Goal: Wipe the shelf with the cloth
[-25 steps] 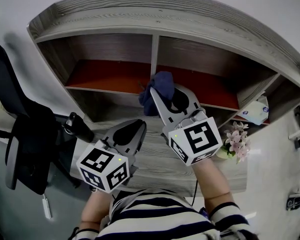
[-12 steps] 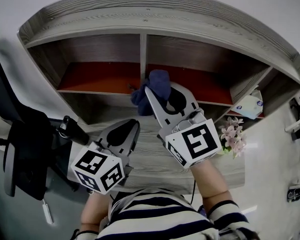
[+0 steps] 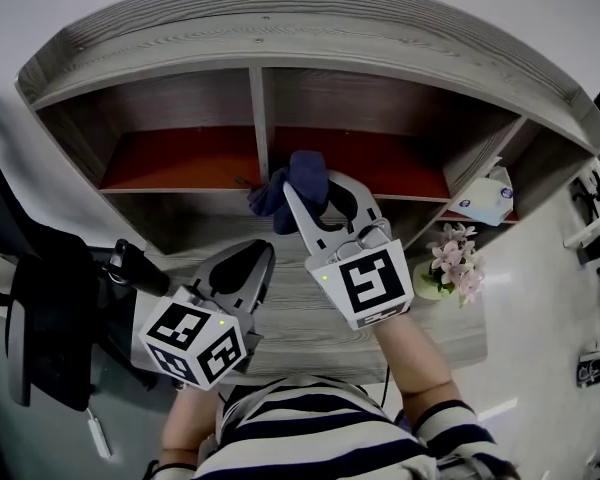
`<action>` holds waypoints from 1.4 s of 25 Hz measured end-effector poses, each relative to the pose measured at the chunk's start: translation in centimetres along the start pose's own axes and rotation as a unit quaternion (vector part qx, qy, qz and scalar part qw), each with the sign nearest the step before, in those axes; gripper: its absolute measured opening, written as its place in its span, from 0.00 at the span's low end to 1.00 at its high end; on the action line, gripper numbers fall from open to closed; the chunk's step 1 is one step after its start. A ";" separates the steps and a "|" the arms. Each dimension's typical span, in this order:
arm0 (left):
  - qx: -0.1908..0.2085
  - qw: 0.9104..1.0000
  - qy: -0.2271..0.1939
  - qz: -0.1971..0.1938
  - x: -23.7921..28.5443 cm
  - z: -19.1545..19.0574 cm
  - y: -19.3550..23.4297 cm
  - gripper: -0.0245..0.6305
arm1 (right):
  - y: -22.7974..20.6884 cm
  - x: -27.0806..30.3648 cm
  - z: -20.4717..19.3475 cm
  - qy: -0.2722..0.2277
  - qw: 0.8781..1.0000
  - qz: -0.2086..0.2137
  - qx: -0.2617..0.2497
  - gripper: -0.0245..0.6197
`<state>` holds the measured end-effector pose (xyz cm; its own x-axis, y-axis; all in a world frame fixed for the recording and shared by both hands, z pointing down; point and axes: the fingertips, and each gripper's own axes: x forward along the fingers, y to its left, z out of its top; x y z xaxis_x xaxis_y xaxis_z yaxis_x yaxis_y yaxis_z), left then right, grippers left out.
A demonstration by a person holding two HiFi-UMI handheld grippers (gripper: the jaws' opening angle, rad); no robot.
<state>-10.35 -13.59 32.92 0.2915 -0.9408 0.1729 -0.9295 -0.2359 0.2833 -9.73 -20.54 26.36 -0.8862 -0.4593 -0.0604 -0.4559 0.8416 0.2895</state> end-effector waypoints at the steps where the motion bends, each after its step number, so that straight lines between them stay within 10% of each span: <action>1: 0.000 1.000 0.001 -0.002 0.0 0.0 -0.1 0.10 | -0.1 -0.1 -0.3 0.006 1.000 -0.002 -0.005 0.19; 35: -0.001 0.998 0.025 -0.058 2.9 -1.1 -3.0 0.10 | -11.0 -10.9 -5.1 0.102 0.978 -0.177 -0.048 0.19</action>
<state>-6.53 -15.35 33.57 0.4085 -0.8938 0.1851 -0.8884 -0.3427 0.3056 5.36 -26.26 28.73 -0.6342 -0.7730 0.0163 -0.7129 0.5929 0.3745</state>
